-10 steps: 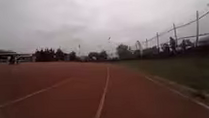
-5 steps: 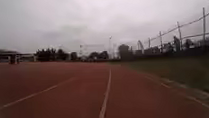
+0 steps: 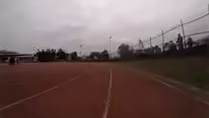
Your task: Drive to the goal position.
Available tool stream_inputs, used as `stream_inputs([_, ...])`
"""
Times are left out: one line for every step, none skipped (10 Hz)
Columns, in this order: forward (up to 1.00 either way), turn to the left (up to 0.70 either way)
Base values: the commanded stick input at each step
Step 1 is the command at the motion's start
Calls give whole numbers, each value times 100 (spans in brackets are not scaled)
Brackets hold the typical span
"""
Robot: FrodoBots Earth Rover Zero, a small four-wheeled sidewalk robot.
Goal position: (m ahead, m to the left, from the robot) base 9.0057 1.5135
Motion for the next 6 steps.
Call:
stream_inputs([70, 0])
stream_inputs([70, 0])
stream_inputs([70, 0])
stream_inputs([70, 0])
stream_inputs([70, 0])
stream_inputs([70, 0])
